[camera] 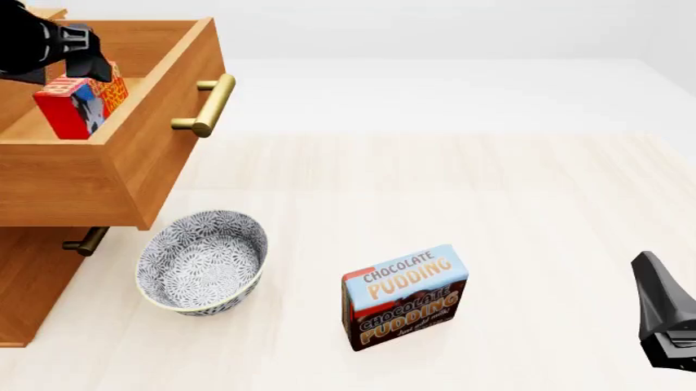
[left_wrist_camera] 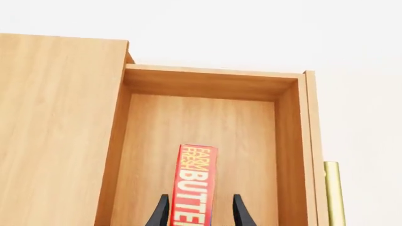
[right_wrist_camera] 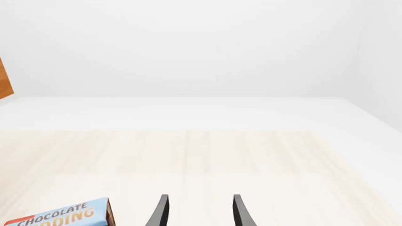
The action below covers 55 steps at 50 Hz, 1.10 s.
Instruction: Put the butter at the back in the top drawer of the cabinet and close it.
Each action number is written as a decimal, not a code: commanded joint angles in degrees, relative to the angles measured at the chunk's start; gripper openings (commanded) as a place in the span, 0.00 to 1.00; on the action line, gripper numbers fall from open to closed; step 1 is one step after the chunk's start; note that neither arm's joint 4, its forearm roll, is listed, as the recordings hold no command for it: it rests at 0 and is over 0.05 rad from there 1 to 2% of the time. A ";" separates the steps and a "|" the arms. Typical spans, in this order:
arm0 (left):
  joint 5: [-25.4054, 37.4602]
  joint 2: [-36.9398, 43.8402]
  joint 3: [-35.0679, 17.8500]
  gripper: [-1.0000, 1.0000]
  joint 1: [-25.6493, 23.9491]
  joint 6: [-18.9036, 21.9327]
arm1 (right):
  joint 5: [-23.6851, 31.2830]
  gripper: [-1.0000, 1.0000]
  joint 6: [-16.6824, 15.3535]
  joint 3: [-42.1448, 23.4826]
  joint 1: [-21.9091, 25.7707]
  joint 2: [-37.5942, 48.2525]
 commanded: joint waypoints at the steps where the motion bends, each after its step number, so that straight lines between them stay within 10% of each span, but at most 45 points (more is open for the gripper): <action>1: 1.39 -1.57 -2.57 1.00 -1.21 -0.29 | 0.00 1.00 0.00 0.00 0.00 0.00; 55: -2.01 -0.03 -9.60 1.00 -20.70 -6.02 | 0.00 1.00 0.00 0.00 0.00 0.00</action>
